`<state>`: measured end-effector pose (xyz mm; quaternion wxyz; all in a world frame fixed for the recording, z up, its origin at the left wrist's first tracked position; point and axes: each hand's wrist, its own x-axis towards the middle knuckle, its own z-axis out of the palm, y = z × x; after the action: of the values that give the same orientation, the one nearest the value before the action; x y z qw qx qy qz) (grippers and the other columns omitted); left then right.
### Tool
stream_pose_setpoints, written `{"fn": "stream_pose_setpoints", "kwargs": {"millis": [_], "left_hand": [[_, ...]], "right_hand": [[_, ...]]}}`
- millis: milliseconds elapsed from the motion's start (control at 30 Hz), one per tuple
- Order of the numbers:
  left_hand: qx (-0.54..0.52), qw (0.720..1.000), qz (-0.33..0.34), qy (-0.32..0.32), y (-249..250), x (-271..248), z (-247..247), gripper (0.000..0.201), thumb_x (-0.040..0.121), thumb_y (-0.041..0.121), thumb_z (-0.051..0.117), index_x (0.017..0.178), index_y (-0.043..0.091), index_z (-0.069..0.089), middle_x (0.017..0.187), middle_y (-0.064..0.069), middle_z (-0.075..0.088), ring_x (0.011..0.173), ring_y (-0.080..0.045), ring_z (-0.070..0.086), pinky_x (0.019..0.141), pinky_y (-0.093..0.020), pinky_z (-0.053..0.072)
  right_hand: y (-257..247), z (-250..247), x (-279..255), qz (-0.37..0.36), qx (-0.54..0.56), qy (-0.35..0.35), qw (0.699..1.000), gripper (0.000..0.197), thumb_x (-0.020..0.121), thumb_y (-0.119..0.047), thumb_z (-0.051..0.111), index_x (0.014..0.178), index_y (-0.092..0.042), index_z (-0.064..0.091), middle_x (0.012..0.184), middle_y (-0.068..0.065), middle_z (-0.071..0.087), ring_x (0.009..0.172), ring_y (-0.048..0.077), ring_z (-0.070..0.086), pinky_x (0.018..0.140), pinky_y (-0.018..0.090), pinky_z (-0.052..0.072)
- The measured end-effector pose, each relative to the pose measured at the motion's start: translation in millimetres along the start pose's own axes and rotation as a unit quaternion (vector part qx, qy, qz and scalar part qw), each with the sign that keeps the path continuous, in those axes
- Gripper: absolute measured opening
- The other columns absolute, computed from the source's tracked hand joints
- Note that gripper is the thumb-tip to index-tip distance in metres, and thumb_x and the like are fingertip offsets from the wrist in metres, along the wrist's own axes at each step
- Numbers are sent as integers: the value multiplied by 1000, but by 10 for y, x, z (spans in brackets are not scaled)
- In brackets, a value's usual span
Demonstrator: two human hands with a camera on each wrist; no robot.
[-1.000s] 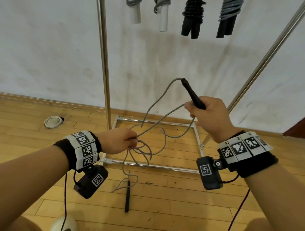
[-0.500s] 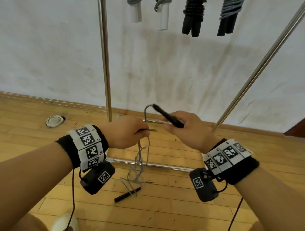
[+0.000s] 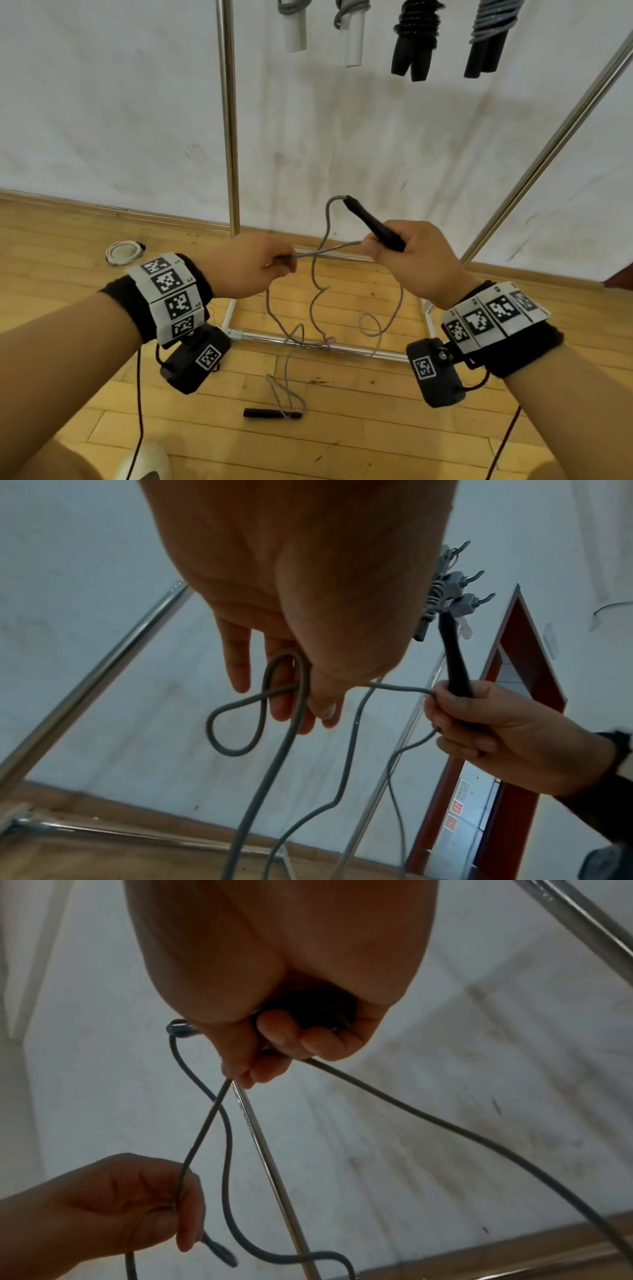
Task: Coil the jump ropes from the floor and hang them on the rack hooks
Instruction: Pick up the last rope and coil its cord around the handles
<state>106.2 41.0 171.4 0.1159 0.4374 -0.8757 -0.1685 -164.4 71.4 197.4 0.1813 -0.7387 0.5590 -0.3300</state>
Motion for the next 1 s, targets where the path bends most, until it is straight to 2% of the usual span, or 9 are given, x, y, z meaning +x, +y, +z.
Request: {"fn": "stream_pose_setpoints", "kwargs": {"millis": [133,233,300,400,467,600,733,833,1000], "left_hand": [[30,999,-39,-22,-120,18,-11,13,99,26,51,101,32,62,102,13,62,92,-8,58,78,-26,45],[72,994,-62,-52,-188,30,19,18,101,33,45,95,28,61,91,9,61,82,-12,58,72,-30,48],[85,992,-72,-56,-240,27,33,25,103,35,41,83,31,55,78,11,57,70,-8,54,60,-25,39],[64,994,-69,-56,-260,32,33,28,105,34,34,86,32,54,83,12,58,74,-1,52,61,-21,36],[61,995,-61,-51,-228,37,31,29,105,34,32,87,32,55,82,14,57,73,0,51,61,-18,34],[71,995,-35,-52,-82,38,25,33,104,38,31,86,30,57,82,11,60,75,-7,55,63,-23,37],[49,998,8,-29,164,63,52,34,103,40,33,84,28,59,80,9,60,72,-5,55,61,-22,39],[34,999,36,-2,325,87,73,34,102,41,33,81,29,57,71,8,56,63,-4,53,56,-23,37],[0,999,47,26,319,82,76,32,99,43,34,83,26,56,73,9,55,66,-6,53,57,-20,39]], "right_hand": [[40,-74,-7,-11,1,20,1000,16,88,-28,70,77,-16,72,61,9,61,49,7,46,53,28,40],[117,-135,9,-8,21,36,999,15,87,-28,71,74,-21,71,54,-4,54,46,5,43,51,25,38],[185,-194,29,-3,27,58,998,16,87,-28,72,74,-19,70,54,-4,53,47,5,43,52,27,39],[295,-266,51,30,12,80,996,17,86,-31,72,74,-18,70,56,-3,53,47,4,44,55,28,40],[341,-284,49,51,1,72,996,11,85,-27,72,74,-28,71,64,-12,61,55,3,53,61,28,44],[296,-201,-6,39,3,21,999,30,83,-15,76,93,-43,69,101,-12,68,91,8,63,77,25,48],[125,96,-78,30,55,-51,997,15,85,-27,75,97,-36,73,70,-15,65,50,1,54,52,17,40],[-2,305,-124,-19,22,-94,995,11,91,-33,67,99,-29,71,61,-19,58,51,0,50,52,12,34],[-28,321,-76,-5,45,-88,995,22,94,-33,63,79,-18,65,50,-17,51,44,2,44,48,12,35]]}}
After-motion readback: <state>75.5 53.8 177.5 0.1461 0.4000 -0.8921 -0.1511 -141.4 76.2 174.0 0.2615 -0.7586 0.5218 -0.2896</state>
